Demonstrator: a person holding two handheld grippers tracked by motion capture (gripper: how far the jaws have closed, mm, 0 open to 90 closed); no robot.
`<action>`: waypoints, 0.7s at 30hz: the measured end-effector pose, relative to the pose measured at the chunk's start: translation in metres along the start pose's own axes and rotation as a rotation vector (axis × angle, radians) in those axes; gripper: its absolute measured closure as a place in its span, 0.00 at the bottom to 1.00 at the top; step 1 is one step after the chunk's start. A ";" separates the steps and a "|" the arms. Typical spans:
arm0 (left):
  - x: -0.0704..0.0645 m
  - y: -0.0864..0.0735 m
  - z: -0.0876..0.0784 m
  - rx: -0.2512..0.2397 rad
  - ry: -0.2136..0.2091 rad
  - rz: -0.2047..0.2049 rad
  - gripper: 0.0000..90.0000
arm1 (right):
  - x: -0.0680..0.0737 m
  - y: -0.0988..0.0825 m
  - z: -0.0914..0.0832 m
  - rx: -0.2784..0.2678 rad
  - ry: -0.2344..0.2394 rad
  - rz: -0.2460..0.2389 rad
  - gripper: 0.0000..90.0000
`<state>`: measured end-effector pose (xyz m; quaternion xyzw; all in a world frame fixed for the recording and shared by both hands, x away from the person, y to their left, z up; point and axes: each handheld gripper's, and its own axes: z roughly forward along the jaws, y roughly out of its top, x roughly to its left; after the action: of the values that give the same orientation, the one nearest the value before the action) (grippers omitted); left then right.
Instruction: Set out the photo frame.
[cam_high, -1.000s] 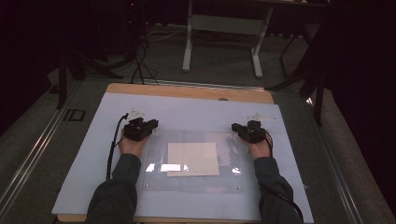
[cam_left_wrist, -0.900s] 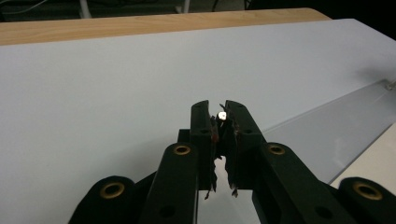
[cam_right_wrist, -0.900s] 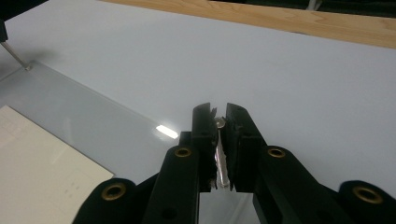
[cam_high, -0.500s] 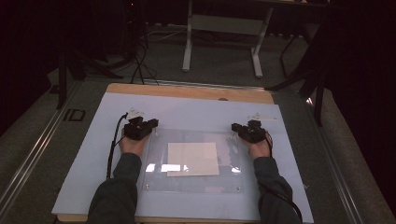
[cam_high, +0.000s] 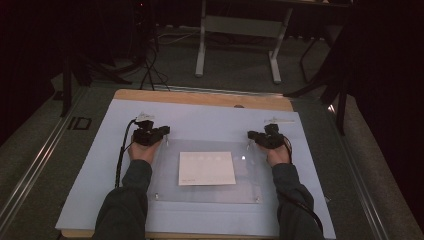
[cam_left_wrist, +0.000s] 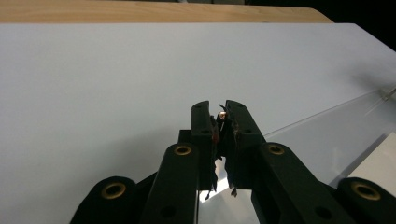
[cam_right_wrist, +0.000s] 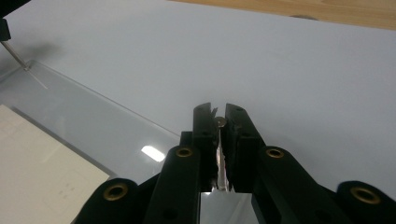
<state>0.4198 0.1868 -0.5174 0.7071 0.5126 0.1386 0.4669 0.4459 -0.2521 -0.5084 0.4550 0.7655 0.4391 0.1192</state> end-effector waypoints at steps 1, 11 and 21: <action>0.001 0.002 0.001 0.008 -0.002 -0.006 0.93 | -0.001 0.002 0.001 0.009 -0.003 0.005 0.93; 0.005 0.010 0.008 0.039 -0.005 -0.061 0.94 | -0.004 0.011 0.006 0.054 -0.009 0.027 0.95; 0.011 0.021 0.019 0.083 0.005 -0.147 0.94 | -0.011 0.017 0.014 0.050 -0.004 0.105 0.95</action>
<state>0.4503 0.1855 -0.5139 0.6861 0.5694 0.0843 0.4449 0.4699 -0.2496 -0.5059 0.4983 0.7510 0.4246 0.0862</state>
